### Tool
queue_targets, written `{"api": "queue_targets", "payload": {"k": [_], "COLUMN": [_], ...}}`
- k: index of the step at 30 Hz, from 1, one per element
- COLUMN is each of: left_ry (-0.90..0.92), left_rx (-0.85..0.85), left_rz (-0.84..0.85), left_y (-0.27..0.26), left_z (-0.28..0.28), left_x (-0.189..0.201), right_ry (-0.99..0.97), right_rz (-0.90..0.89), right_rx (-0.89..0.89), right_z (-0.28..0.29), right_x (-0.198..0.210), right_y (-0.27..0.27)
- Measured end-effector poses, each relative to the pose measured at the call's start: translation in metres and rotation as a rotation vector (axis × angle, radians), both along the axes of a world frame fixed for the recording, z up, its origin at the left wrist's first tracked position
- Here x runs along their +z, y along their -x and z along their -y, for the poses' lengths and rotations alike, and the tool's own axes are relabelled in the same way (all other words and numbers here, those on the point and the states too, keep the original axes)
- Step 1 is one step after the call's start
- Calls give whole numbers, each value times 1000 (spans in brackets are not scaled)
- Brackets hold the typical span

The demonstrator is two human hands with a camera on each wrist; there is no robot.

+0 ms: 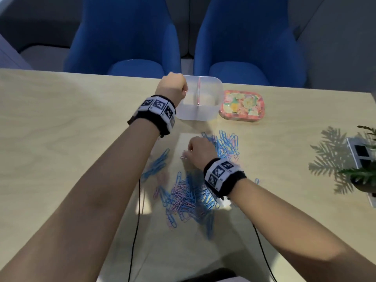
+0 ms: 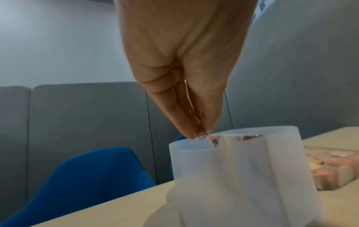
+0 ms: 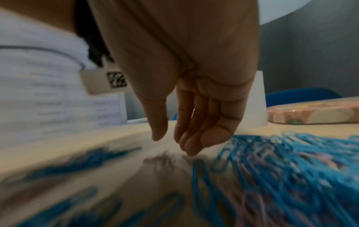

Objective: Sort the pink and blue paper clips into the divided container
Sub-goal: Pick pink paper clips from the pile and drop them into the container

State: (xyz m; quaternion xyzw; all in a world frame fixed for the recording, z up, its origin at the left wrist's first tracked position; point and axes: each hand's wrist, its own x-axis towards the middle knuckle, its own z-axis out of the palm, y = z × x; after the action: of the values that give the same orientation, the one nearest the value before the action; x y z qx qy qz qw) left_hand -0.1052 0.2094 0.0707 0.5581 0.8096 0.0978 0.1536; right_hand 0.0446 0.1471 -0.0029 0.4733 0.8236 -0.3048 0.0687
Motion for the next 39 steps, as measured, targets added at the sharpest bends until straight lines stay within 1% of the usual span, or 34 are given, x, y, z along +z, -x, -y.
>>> {"api": "queue_targets", "payload": {"k": [2, 4, 7, 11, 15, 17, 19, 21, 24, 26, 27, 29, 31, 33, 35, 38, 39], "left_ry": [71, 45, -102, -305, -531, -560, -522, -424, -154, 9, 58, 90, 60, 52, 93, 139, 150], "left_rx": [-26, -40, -46, -5, 43, 104, 176, 270, 422, 460, 464, 484, 522, 521, 469, 421, 404], "left_rz": [-4, -20, -16, 98, 186, 220, 220, 211, 235, 240, 236, 236, 239, 229, 224, 210, 206], "left_y": [-4, -4, 0, 5, -1, -5, -10, -16, -23, -31, -36, -49, -59, -62, -62, -62, -63], "left_z": [-9, -9, 3, 16, 32, 49, 77, 112, 168, 197, 207, 216, 214, 210, 202, 194, 192], "left_x": [-5, -15, -31, -38, -30, -27, -29, -39, -63, -75, -78, -81, -82, -86, -89, -91, -91], "right_ry": [-13, -35, -23, -20, -93, -142, -171, -185, -178, -155, -137, -82, 7, 168, 354, 578, 645], "right_rz": [19, 30, 42, 63, 146, 167, 182, 183, 165, 128, 91, -15, -152, -312, -445, -494, -495], "right_rx": [36, 64, 84, 100, 221, 307, 352, 359, 332, 282, 240, 133, -10, -159, -318, -568, -627], "right_z": [7, 10, 13, 16, 20, 23, 24, 23, 20, 17, 14, 6, -2, -5, -4, -1, 0], "right_x": [-4, -4, -4, -5, 2, 6, 8, 7, 6, 4, 3, -3, -8, -10, -7, -5, -5], "right_y": [2, 5, 9, 13, 13, 12, 12, 12, 11, 9, 8, 4, -3, -11, -20, -23, -23]}}
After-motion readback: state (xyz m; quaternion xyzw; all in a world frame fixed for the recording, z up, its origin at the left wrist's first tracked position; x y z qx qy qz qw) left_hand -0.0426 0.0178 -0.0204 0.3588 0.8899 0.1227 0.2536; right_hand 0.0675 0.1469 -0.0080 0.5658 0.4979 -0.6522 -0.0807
